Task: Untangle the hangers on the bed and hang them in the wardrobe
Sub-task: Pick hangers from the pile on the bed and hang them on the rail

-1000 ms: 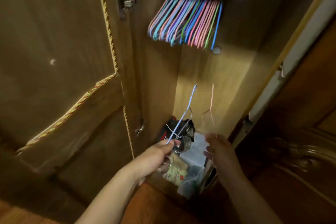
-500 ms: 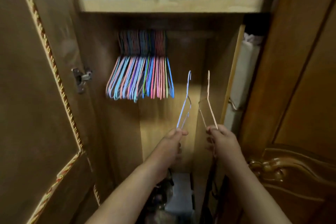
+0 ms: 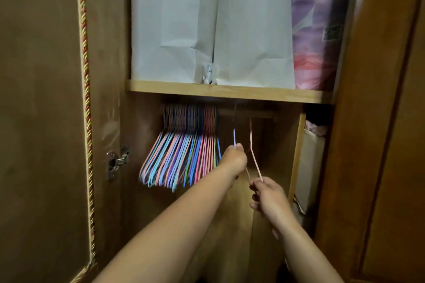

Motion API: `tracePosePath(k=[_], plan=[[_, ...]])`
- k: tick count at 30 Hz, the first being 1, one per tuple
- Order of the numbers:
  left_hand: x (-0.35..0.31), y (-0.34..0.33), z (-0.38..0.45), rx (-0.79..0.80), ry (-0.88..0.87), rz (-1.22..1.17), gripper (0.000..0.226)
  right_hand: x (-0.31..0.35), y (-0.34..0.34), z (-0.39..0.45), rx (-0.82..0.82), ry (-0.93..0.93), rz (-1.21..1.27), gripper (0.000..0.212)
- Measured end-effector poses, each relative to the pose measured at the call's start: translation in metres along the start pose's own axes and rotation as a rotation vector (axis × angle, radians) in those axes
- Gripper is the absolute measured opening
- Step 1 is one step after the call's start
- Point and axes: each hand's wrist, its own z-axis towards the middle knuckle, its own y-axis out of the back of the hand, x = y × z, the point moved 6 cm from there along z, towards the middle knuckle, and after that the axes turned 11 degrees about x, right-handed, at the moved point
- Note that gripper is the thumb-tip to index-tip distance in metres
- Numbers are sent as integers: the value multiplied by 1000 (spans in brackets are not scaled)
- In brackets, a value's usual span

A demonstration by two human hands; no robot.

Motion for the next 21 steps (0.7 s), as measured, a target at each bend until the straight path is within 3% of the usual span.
tracePosePath(k=[6, 16, 21], plan=[[18, 8, 13, -36, 175, -124, 51, -8, 3, 9, 28, -23, 1, 23], [33, 15, -1, 30, 222, 287, 47, -4, -5, 16, 82, 1, 6, 22], [57, 25, -29, 26, 174, 533, 49, -3, 0, 25, 29, 15, -21, 23]])
